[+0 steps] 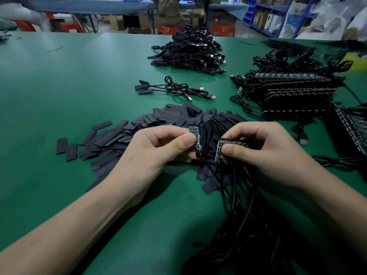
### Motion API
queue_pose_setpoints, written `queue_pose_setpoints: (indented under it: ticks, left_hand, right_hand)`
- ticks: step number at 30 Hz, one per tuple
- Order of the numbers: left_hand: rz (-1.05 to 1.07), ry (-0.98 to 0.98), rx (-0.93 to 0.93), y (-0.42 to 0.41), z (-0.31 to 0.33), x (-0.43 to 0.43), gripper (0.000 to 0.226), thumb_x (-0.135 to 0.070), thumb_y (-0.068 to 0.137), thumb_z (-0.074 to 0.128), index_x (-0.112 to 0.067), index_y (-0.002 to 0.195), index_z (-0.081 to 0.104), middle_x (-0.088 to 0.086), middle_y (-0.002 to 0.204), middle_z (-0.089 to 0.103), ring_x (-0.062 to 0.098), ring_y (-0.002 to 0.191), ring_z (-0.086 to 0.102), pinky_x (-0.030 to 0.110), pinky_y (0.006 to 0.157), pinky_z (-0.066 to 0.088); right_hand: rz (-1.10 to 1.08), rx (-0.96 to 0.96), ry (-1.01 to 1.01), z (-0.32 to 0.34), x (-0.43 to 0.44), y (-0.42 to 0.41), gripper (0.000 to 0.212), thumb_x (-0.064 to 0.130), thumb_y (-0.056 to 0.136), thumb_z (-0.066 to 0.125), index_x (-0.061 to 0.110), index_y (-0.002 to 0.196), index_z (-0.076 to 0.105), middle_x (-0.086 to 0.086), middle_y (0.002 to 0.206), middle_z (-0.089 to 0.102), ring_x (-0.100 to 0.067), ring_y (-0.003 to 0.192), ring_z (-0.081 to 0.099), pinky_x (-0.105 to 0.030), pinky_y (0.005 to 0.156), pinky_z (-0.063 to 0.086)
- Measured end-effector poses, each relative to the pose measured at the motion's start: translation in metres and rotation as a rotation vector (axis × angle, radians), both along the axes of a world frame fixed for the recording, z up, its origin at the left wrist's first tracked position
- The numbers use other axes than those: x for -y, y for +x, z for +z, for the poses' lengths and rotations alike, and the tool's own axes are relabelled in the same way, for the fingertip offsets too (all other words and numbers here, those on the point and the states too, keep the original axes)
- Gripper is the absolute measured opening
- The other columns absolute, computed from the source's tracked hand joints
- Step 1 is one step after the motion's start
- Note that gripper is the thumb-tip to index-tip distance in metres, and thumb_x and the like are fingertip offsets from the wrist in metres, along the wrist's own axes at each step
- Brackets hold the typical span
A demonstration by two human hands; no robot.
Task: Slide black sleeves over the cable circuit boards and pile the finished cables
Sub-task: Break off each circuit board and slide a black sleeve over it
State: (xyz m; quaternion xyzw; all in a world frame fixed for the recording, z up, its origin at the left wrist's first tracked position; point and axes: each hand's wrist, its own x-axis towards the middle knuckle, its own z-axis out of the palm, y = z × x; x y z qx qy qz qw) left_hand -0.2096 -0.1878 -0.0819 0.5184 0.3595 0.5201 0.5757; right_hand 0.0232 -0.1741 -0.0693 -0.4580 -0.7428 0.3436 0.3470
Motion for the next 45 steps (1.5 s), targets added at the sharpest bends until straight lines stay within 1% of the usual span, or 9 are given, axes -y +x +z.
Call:
queue_pose_setpoints:
  ticks: [4, 9, 13, 17, 25, 30, 34, 37, 45]
  left_hand:
    - [0.067, 0.146, -0.086, 0.001, 0.002, 0.002, 0.008, -0.028, 0.073, 0.074, -0.02, 0.071, 0.075, -0.007, 0.067, 0.069, 0.003, 0.062, 0.06, 0.013, 0.063, 0.048]
    - [0.083, 0.281, -0.153, 0.002, 0.003, 0.003, 0.013, -0.026, 0.077, 0.075, -0.014, 0.079, 0.07, -0.014, 0.068, 0.066, -0.003, 0.065, 0.057, 0.009, 0.065, 0.044]
    - [0.098, 0.229, -0.209, 0.0, 0.001, 0.002, 0.024, -0.042, 0.087, 0.064, -0.024, 0.09, 0.079, -0.016, 0.071, 0.068, -0.005, 0.063, 0.054, 0.01, 0.061, 0.042]
    - [0.037, 0.32, -0.587, 0.001, -0.005, 0.006, 0.03, -0.052, 0.086, 0.071, -0.023, 0.084, 0.078, -0.003, 0.073, 0.073, 0.019, 0.067, 0.066, 0.032, 0.062, 0.052]
    - [-0.399, 0.41, -0.708, 0.008, -0.006, 0.015, 0.019, -0.041, 0.088, 0.075, -0.024, 0.086, 0.082, -0.001, 0.065, 0.065, 0.021, 0.058, 0.06, 0.036, 0.059, 0.049]
    - [-0.415, 0.576, -0.753, 0.011, -0.002, 0.019, 0.02, -0.038, 0.094, 0.071, -0.021, 0.09, 0.082, -0.008, 0.08, 0.068, 0.011, 0.074, 0.065, 0.028, 0.068, 0.052]
    - [-0.013, 0.658, -0.881, 0.006, -0.006, 0.009, 0.036, -0.055, 0.092, 0.062, -0.025, 0.077, 0.075, -0.01, 0.069, 0.06, 0.007, 0.067, 0.06, 0.03, 0.064, 0.05]
    - [0.275, 0.638, -1.022, -0.007, -0.007, -0.001, 0.018, -0.048, 0.09, 0.067, -0.031, 0.089, 0.072, -0.012, 0.08, 0.061, 0.007, 0.075, 0.059, 0.035, 0.071, 0.052]
    - [0.281, 0.629, -1.248, -0.028, 0.0, -0.009, 0.016, -0.042, 0.088, 0.071, -0.035, 0.101, 0.078, -0.017, 0.099, 0.069, 0.013, 0.098, 0.063, 0.033, 0.079, 0.052]
  right_hand:
    - [-0.025, 0.174, 0.289, 0.006, 0.008, -0.011, 0.032, 0.06, 0.082, 0.065, 0.039, 0.105, 0.076, 0.02, 0.104, 0.068, -0.009, 0.114, 0.059, -0.021, 0.096, 0.044]
    - [0.06, 0.159, 0.411, 0.004, 0.02, -0.033, 0.014, 0.039, 0.086, 0.072, 0.028, 0.094, 0.075, 0.02, 0.094, 0.066, -0.011, 0.103, 0.062, -0.036, 0.091, 0.049]
    - [0.094, -0.15, 0.208, 0.012, 0.021, -0.028, 0.008, 0.03, 0.09, 0.071, 0.028, 0.083, 0.074, 0.007, 0.085, 0.075, -0.01, 0.085, 0.072, -0.023, 0.081, 0.054]
    - [0.08, -0.597, 0.07, 0.022, 0.023, -0.025, 0.012, 0.029, 0.092, 0.065, 0.025, 0.089, 0.076, -0.005, 0.078, 0.075, -0.019, 0.068, 0.073, -0.023, 0.056, 0.056]
    - [-0.096, -0.873, 0.154, 0.03, 0.017, -0.008, 0.013, 0.03, 0.098, 0.059, 0.021, 0.1, 0.068, 0.003, 0.087, 0.074, -0.015, 0.08, 0.072, -0.021, 0.064, 0.056]
    - [-0.326, -0.46, 0.575, 0.037, 0.016, 0.003, 0.007, 0.026, 0.104, 0.051, 0.025, 0.1, 0.057, 0.013, 0.08, 0.056, -0.005, 0.071, 0.052, -0.019, 0.066, 0.042]
    - [-0.357, 0.059, 0.684, 0.027, 0.022, -0.002, 0.005, 0.024, 0.103, 0.046, 0.022, 0.102, 0.051, 0.007, 0.074, 0.047, -0.012, 0.068, 0.043, -0.033, 0.061, 0.034]
    - [-0.362, 0.38, 0.711, 0.03, 0.023, -0.01, 0.013, 0.026, 0.101, 0.041, 0.017, 0.097, 0.05, 0.018, 0.071, 0.04, -0.008, 0.067, 0.025, -0.031, 0.068, 0.021]
    - [-0.269, 0.648, 0.564, 0.025, 0.03, -0.021, 0.027, 0.037, 0.099, 0.03, 0.021, 0.082, 0.043, 0.007, 0.06, 0.041, -0.019, 0.056, 0.042, -0.035, 0.051, 0.031]
